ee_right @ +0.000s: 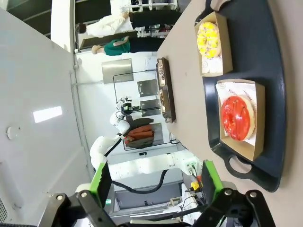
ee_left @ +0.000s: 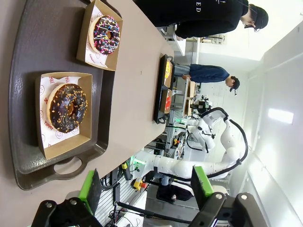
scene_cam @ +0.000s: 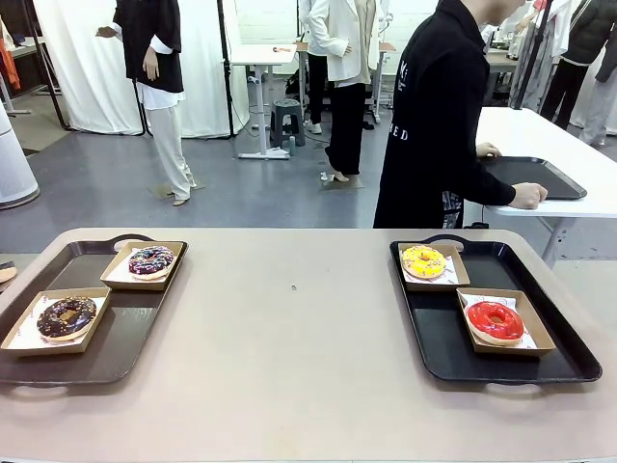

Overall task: Individually package the donuts and arrange them on the tray.
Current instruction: Place the picked Paper togo box on the Handle tray.

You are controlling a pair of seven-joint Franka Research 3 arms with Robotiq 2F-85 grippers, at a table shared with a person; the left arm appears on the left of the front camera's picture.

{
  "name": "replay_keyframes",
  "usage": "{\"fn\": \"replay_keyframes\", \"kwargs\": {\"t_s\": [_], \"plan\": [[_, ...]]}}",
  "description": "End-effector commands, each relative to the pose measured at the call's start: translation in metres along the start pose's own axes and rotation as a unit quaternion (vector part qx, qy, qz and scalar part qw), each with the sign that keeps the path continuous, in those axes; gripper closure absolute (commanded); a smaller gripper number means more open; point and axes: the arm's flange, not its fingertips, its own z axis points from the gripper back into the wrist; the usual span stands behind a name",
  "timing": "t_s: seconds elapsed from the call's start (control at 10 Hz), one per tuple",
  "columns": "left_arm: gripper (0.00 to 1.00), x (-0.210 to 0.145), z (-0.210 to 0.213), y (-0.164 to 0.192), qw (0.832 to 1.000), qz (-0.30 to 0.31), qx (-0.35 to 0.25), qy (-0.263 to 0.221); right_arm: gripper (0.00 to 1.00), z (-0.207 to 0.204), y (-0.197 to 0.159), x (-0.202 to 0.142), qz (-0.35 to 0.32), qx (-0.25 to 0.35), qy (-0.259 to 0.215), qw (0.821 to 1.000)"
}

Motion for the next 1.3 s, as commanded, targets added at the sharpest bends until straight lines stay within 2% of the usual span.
{"fn": "replay_keyframes", "kwargs": {"t_s": [0.0, 1.2], "plan": [[0.00, -0.0009, 0.0017, -0.0021, 1.000, 0.003, 0.000, -0.002, 0.00, 0.0019, -0.0090, -0.0020, -0.011, 0.016, 0.007, 1.000], [0.00, -0.0009, 0.0017, -0.0021, 1.000, 0.003, 0.000, -0.002, 0.00, 0.0019, -0.0090, -0.0020, -0.011, 0.016, 0.007, 1.000]]}}
